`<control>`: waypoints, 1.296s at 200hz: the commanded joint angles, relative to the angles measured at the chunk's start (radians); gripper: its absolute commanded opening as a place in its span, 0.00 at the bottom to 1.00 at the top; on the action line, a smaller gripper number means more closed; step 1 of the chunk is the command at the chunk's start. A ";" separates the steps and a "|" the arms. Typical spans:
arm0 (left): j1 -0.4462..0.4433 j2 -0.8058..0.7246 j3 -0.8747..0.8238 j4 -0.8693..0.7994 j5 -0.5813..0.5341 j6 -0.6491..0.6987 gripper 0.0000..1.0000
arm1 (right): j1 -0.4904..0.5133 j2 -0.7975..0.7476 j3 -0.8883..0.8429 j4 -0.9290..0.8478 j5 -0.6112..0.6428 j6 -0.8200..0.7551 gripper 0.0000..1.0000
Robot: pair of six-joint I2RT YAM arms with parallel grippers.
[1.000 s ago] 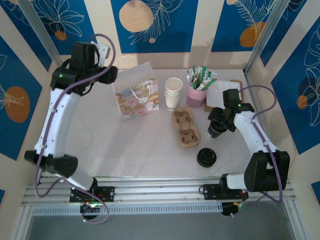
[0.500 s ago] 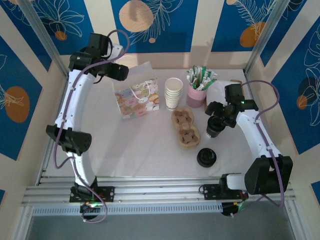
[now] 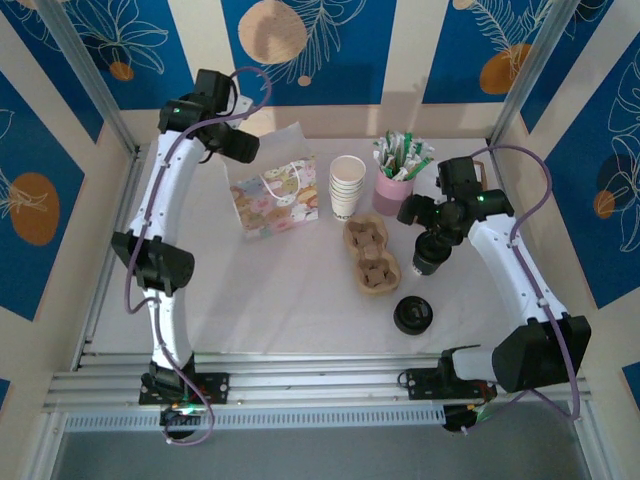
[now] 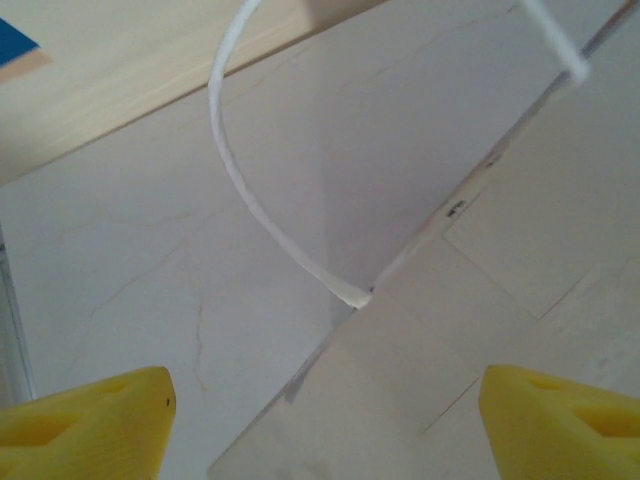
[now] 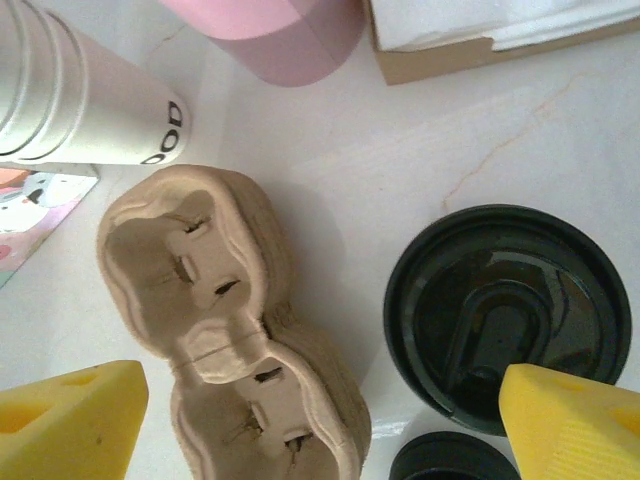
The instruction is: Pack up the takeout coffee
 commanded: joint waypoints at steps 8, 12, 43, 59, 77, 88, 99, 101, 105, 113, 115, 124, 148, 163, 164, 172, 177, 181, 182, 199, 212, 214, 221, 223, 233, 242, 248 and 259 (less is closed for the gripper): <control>0.024 0.025 0.041 -0.008 0.005 -0.011 0.72 | 0.052 -0.030 0.051 -0.059 -0.014 -0.027 0.91; 0.026 0.025 0.042 -0.005 0.015 -0.015 0.69 | 0.059 -0.032 0.053 -0.062 -0.011 -0.028 0.91; 0.030 0.030 0.041 -0.002 0.057 -0.019 0.55 | 0.093 -0.034 0.075 -0.095 -0.004 -0.027 0.90; 0.030 0.030 0.040 -0.009 0.065 -0.021 0.38 | 0.106 -0.035 0.084 -0.112 0.010 -0.024 0.90; 0.031 0.028 0.040 -0.011 0.078 -0.023 0.27 | 0.119 -0.040 0.090 -0.123 0.015 -0.023 0.90; 0.030 0.029 0.040 -0.012 0.081 -0.022 0.25 | 0.126 -0.045 0.094 -0.128 0.019 -0.023 0.90; 0.030 0.030 0.040 -0.014 0.079 -0.018 0.23 | 0.131 -0.050 0.099 -0.131 0.021 -0.022 0.90; 0.030 0.030 0.040 -0.014 0.076 -0.017 0.22 | 0.132 -0.051 0.101 -0.132 0.021 -0.022 0.90; 0.030 0.031 0.040 -0.015 0.073 -0.016 0.19 | 0.134 -0.053 0.102 -0.134 0.022 -0.023 0.90; 0.030 0.030 0.039 -0.015 0.070 -0.018 0.14 | 0.138 -0.058 0.105 -0.137 0.024 -0.021 0.90; 0.031 0.030 0.039 -0.016 0.070 -0.018 0.13 | 0.139 -0.059 0.107 -0.137 0.024 -0.022 0.90; 0.031 0.030 0.038 -0.018 0.079 -0.018 0.12 | 0.143 -0.066 0.108 -0.138 0.024 -0.023 0.90; 0.029 0.025 0.037 -0.027 0.086 -0.024 0.02 | 0.151 -0.079 0.113 -0.142 0.025 -0.020 0.89; 0.029 0.010 0.037 -0.032 0.091 -0.033 0.03 | 0.155 -0.084 0.116 -0.142 0.015 -0.017 0.89; 0.029 0.008 0.037 -0.032 0.091 -0.035 0.03 | 0.155 -0.084 0.116 -0.142 0.015 -0.016 0.89; 0.029 -0.006 0.035 -0.035 0.096 -0.047 0.03 | 0.157 -0.084 0.121 -0.141 0.010 -0.014 0.89; 0.030 -0.016 0.032 -0.038 0.099 -0.062 0.01 | 0.159 -0.084 0.122 -0.141 0.007 -0.012 0.88; 0.029 -0.025 0.027 -0.042 0.101 -0.077 0.00 | 0.161 -0.085 0.124 -0.139 0.003 -0.010 0.88; 0.029 -0.027 0.026 -0.042 0.102 -0.081 0.00 | 0.160 -0.084 0.125 -0.139 0.003 -0.010 0.88; 0.027 -0.080 -0.033 -0.045 0.126 -0.151 0.00 | 0.169 -0.083 0.128 -0.132 -0.019 -0.010 0.87; 0.025 -0.139 -0.123 -0.022 0.163 -0.216 0.00 | 0.177 -0.079 0.131 -0.125 -0.033 -0.009 0.86; 0.024 -0.150 -0.134 -0.016 0.168 -0.226 0.00 | 0.178 -0.078 0.132 -0.124 -0.034 -0.008 0.86; 0.025 -0.187 -0.192 0.006 0.189 -0.260 0.00 | 0.184 -0.077 0.132 -0.120 -0.039 -0.009 0.85; 0.025 -0.198 -0.208 0.008 0.194 -0.273 0.00 | 0.186 -0.077 0.132 -0.118 -0.040 -0.009 0.85; 0.025 -0.253 -0.276 0.043 0.206 -0.327 0.00 | 0.194 -0.073 0.132 -0.111 -0.044 -0.010 0.85; 0.024 -0.306 -0.335 0.071 0.204 -0.382 0.00 | 0.201 -0.072 0.132 -0.104 -0.050 -0.017 0.84; 0.023 -0.342 -0.377 0.090 0.208 -0.412 0.00 | 0.207 -0.072 0.130 -0.099 -0.056 -0.023 0.84; 0.018 -0.414 -0.457 0.137 0.199 -0.472 0.00 | 0.215 -0.071 0.126 -0.087 -0.064 -0.032 0.83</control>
